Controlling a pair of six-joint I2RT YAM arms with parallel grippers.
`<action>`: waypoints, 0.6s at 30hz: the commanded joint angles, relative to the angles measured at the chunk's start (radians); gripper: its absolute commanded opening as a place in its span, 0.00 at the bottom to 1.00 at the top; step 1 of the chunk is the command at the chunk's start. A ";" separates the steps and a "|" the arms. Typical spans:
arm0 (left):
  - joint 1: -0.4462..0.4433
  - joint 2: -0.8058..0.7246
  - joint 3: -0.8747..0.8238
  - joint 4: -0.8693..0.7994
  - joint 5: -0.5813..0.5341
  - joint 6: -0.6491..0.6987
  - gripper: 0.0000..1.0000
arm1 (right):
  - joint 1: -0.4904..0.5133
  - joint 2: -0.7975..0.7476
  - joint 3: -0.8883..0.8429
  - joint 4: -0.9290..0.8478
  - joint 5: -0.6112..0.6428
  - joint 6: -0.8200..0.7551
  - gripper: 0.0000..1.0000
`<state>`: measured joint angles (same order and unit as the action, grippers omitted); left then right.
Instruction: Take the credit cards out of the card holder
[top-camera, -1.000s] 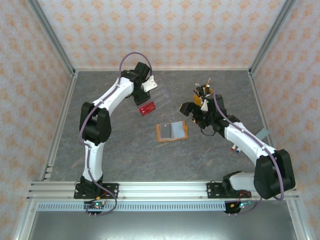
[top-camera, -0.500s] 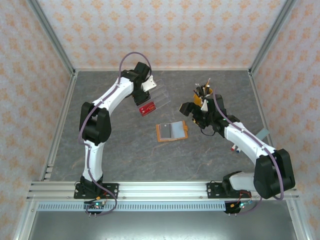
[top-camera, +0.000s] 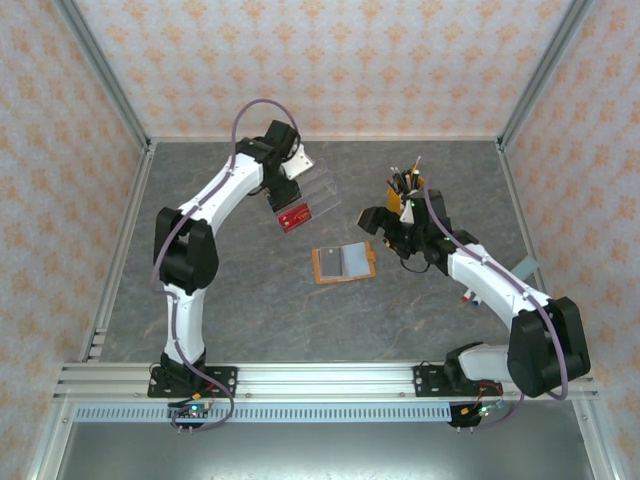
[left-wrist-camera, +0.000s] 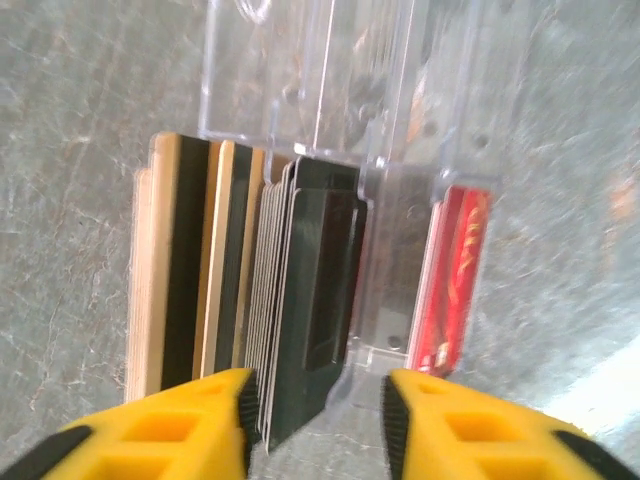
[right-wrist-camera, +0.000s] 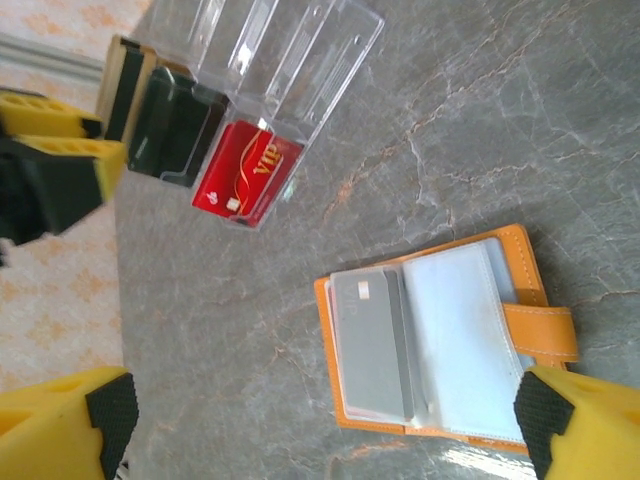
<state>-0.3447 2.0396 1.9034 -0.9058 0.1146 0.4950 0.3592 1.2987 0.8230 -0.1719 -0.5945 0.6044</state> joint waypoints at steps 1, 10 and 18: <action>0.003 -0.182 -0.049 0.063 0.096 -0.151 0.46 | 0.060 0.038 0.059 -0.049 0.045 -0.048 0.93; -0.007 -0.495 -0.430 0.339 -0.006 -0.590 0.67 | 0.234 0.228 0.194 -0.189 0.232 -0.135 0.78; -0.004 -0.642 -0.625 0.367 -0.224 -0.801 1.00 | 0.317 0.417 0.305 -0.326 0.385 -0.202 0.70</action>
<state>-0.3466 1.4471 1.3144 -0.5907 -0.0135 -0.1856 0.6682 1.6752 1.0950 -0.4053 -0.3050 0.4442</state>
